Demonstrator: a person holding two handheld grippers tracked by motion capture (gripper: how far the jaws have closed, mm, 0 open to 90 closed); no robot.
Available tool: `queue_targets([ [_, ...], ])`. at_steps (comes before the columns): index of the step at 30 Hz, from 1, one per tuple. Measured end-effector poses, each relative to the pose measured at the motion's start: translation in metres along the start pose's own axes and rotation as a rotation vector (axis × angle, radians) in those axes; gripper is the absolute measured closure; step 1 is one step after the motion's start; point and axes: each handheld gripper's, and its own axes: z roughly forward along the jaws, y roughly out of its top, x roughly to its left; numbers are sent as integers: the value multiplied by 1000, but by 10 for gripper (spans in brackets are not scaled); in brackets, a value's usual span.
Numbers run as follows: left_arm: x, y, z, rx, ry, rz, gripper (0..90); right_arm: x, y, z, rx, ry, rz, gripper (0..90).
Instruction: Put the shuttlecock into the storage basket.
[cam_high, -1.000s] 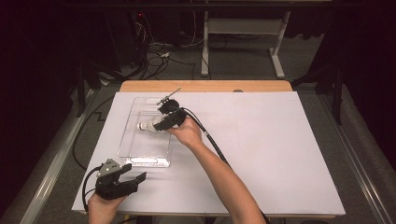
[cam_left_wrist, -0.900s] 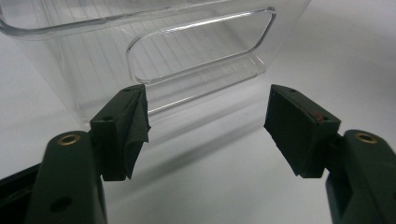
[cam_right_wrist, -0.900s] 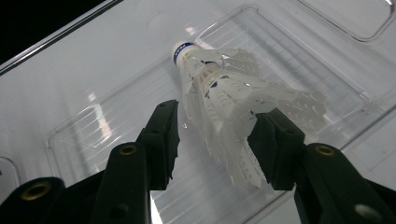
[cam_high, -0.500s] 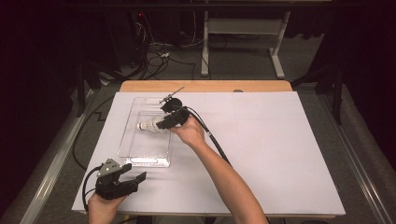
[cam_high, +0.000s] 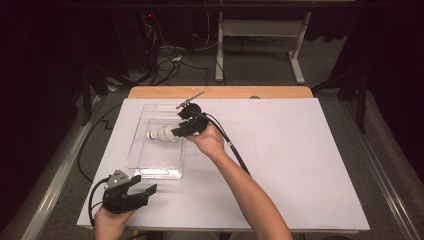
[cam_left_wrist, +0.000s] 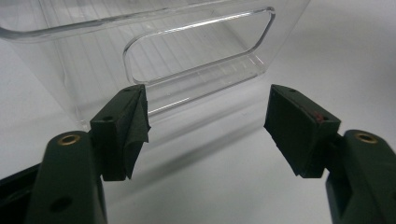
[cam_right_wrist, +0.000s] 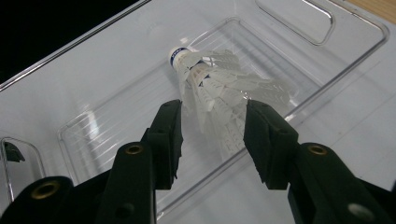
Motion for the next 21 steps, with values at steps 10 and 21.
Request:
queue_targets([
  [10, 0, 0, 0, 3, 3, 0, 313, -12, -14, -11, -8, -16, 25, 573],
  [21, 0, 0, 1, 3, 4, -1, 313, -22, -32, -22, -42, -20, 27, 554],
])
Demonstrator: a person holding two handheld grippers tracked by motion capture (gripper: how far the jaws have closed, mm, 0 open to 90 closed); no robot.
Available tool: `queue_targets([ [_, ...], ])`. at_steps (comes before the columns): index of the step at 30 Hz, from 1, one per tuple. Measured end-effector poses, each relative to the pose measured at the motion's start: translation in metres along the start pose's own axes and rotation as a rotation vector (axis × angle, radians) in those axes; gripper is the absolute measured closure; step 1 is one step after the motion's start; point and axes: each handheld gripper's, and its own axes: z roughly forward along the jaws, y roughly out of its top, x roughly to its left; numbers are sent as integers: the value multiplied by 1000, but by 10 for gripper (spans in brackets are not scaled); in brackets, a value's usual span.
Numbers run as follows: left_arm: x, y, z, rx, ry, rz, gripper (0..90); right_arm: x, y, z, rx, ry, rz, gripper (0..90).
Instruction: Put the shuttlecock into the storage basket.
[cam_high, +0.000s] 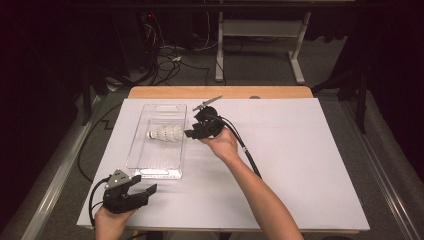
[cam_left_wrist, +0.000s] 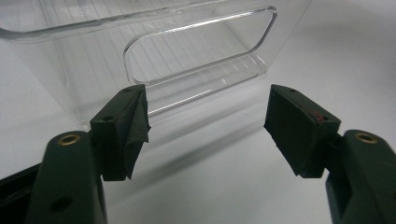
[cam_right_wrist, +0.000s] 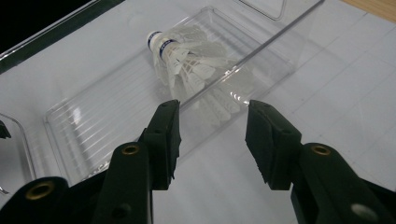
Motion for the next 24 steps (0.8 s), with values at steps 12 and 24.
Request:
queue_targets([
  [12, 1, 0, -1, 1, 0, 2, 313, -7, -12, -9, -18, -23, 16, 554],
  [24, 1, -1, -1, 0, -1, -1, 313, -12, -21, -15, -23, -38, 15, 554],
])
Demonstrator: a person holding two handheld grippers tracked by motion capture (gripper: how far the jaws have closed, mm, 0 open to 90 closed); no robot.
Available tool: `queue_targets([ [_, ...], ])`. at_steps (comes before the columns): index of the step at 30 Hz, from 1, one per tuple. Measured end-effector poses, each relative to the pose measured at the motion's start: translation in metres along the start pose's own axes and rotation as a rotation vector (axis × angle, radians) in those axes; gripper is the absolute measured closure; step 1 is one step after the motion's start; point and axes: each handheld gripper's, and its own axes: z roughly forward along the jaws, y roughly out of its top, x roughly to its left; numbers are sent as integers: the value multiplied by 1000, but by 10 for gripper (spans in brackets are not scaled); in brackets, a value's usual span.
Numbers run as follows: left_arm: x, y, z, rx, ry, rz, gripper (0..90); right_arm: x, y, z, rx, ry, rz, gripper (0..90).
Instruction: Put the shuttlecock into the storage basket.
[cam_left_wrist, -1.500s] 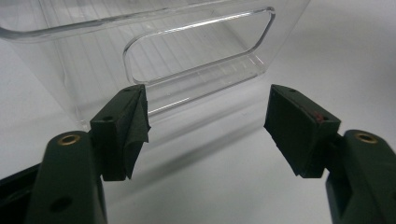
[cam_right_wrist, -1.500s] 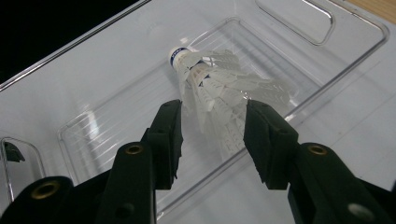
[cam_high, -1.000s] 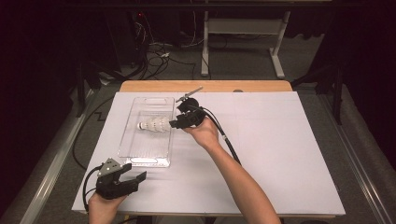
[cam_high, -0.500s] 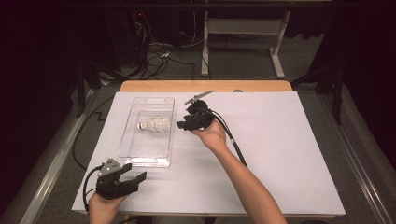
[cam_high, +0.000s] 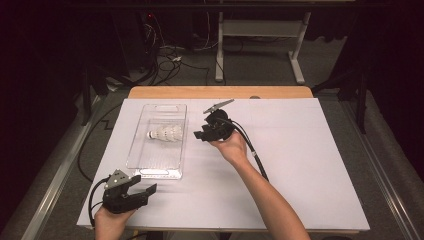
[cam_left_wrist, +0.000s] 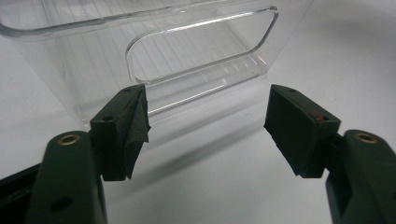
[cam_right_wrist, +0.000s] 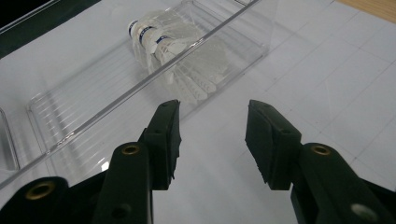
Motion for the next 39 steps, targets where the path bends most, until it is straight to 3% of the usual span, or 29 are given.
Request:
queue_targets([
  [39, 0, 0, 0, 0, 1, -7, 313, -20, -25, -23, -13, -42, 44, 556],
])
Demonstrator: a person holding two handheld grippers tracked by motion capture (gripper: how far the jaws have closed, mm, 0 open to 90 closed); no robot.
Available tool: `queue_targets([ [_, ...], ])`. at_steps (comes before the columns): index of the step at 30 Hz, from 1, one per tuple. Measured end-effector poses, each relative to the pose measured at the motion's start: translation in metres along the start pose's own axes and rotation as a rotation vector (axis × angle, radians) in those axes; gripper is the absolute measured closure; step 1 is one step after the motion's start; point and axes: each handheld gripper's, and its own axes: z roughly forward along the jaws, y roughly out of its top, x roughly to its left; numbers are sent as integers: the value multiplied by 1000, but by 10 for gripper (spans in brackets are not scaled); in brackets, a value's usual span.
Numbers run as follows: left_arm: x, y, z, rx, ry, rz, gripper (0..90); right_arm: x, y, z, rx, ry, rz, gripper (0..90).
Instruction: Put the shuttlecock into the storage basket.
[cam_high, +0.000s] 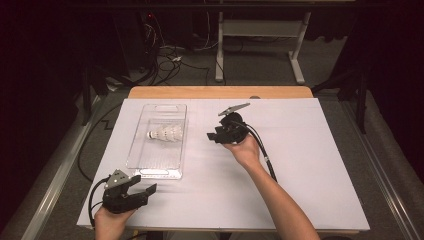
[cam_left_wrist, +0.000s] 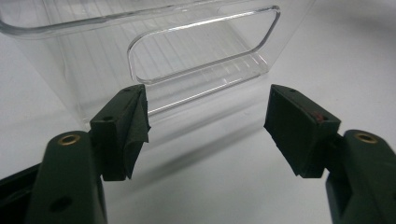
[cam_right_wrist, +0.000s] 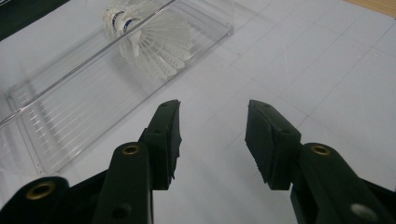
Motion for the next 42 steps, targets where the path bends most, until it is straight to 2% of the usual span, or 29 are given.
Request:
queue_targets([
  [10, 0, 0, 0, 0, 1, -2, 313, -6, -5, -7, -3, -12, 13, 556],
  [22, 0, 0, 0, 3, -1, -3, 313, -12, -8, -20, -9, -36, 6, 555],
  [42, 1, -1, -2, -10, 0, -15, 302, -19, -18, -29, -15, -51, 19, 547],
])
